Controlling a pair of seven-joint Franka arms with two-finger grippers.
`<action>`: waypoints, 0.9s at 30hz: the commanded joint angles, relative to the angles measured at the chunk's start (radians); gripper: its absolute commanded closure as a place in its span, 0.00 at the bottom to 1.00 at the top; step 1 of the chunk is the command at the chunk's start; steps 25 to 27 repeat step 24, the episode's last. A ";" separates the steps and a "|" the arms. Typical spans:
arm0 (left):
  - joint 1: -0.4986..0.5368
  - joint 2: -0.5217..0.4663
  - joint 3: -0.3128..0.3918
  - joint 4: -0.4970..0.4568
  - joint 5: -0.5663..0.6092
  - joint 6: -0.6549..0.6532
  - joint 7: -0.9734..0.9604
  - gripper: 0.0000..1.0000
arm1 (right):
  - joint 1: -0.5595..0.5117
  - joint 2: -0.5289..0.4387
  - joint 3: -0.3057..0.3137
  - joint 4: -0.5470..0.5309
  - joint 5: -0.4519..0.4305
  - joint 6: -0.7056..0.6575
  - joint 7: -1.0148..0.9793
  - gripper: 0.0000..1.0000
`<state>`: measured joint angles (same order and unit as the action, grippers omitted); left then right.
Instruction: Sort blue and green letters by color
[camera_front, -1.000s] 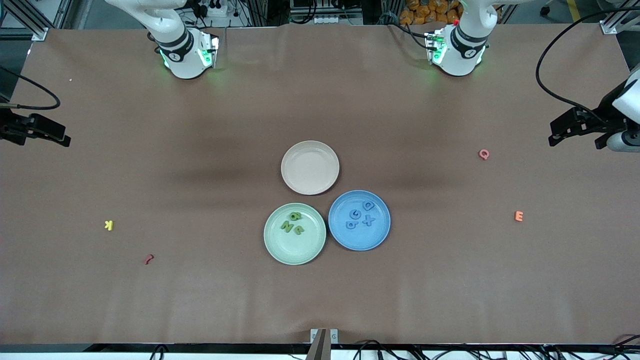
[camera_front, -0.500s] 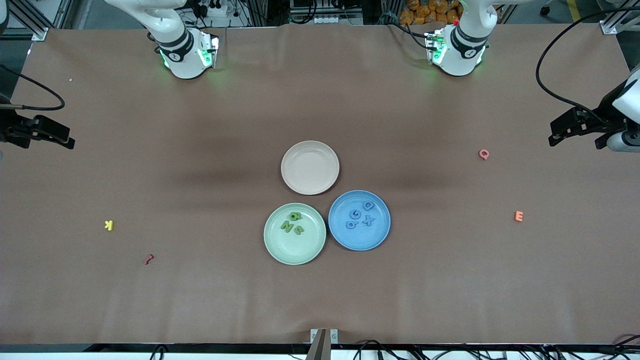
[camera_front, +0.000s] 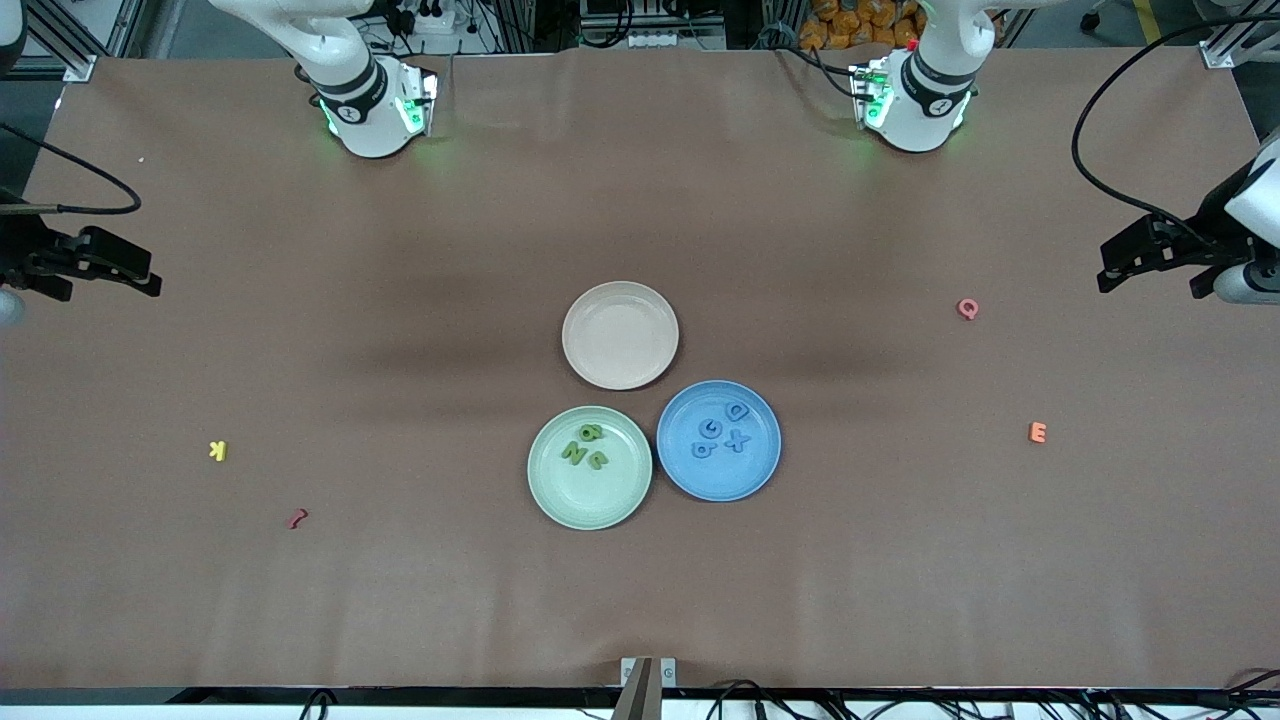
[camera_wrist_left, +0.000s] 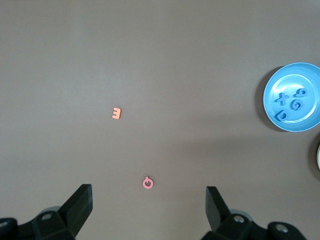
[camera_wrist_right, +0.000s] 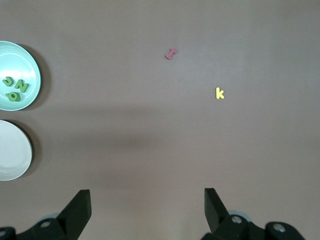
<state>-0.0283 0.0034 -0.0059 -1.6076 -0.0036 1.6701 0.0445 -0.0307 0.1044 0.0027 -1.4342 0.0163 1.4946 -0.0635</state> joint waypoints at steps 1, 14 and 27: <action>-0.001 0.009 0.004 0.023 -0.016 -0.013 -0.006 0.00 | 0.005 -0.023 -0.004 -0.029 0.019 0.016 -0.015 0.00; -0.001 0.009 0.004 0.023 -0.018 -0.013 -0.006 0.00 | 0.011 -0.023 -0.004 -0.029 0.021 0.018 -0.015 0.00; -0.001 0.009 0.004 0.023 -0.018 -0.012 -0.006 0.00 | 0.017 -0.025 -0.004 -0.029 0.033 0.018 -0.015 0.00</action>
